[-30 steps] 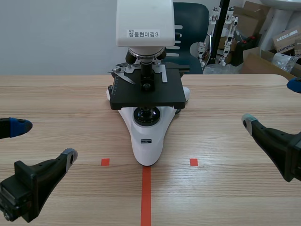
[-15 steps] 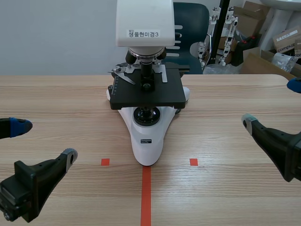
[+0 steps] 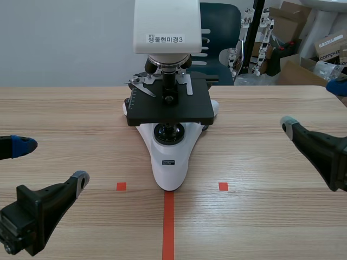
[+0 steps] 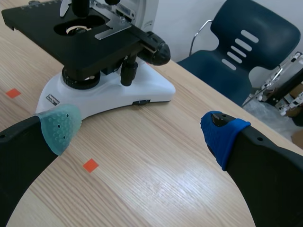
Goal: Point at the revolving nosepiece
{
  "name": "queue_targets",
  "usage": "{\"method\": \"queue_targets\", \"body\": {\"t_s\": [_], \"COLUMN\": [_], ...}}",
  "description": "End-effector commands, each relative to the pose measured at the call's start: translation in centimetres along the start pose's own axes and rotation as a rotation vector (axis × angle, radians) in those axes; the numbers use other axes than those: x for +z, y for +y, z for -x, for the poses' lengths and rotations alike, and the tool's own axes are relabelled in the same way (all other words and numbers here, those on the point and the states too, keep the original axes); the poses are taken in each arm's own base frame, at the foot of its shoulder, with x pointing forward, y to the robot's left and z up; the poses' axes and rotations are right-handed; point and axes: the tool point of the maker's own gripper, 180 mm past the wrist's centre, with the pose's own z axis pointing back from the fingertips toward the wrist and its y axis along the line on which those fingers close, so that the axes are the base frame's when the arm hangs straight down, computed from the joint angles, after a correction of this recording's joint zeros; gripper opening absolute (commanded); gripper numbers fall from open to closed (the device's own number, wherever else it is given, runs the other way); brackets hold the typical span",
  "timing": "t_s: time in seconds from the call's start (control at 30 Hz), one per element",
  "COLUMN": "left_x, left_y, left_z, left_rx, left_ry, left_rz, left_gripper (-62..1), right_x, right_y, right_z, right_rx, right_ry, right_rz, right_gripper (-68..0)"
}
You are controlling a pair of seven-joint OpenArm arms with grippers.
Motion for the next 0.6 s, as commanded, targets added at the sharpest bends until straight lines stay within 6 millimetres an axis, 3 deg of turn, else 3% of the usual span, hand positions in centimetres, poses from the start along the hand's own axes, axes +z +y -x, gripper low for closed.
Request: {"method": "queue_targets", "body": {"t_s": [0.0,0.2,0.57], "left_x": [0.0,0.0,0.0], "left_y": [0.0,0.0,0.0], "left_z": [-0.7,-0.7,-0.7], "left_rx": [-0.004,-0.004,-0.004], "left_ry": [-0.024,-0.024,-0.024], "left_rz": [0.000,0.000,0.000], "left_gripper": [1.4,1.4,1.4], "right_x": [-0.7,-2.3,-4.3], "right_y": [0.4,1.5,5.0], "right_z": [-1.7,-3.1,-3.6], "right_rx": [0.008,0.025,0.116], "right_ry": [-0.060,-0.118,-0.148], "right_rz": [-0.016,-0.060,-0.163], "right_gripper": [-11.8,-13.1,-40.7]}}
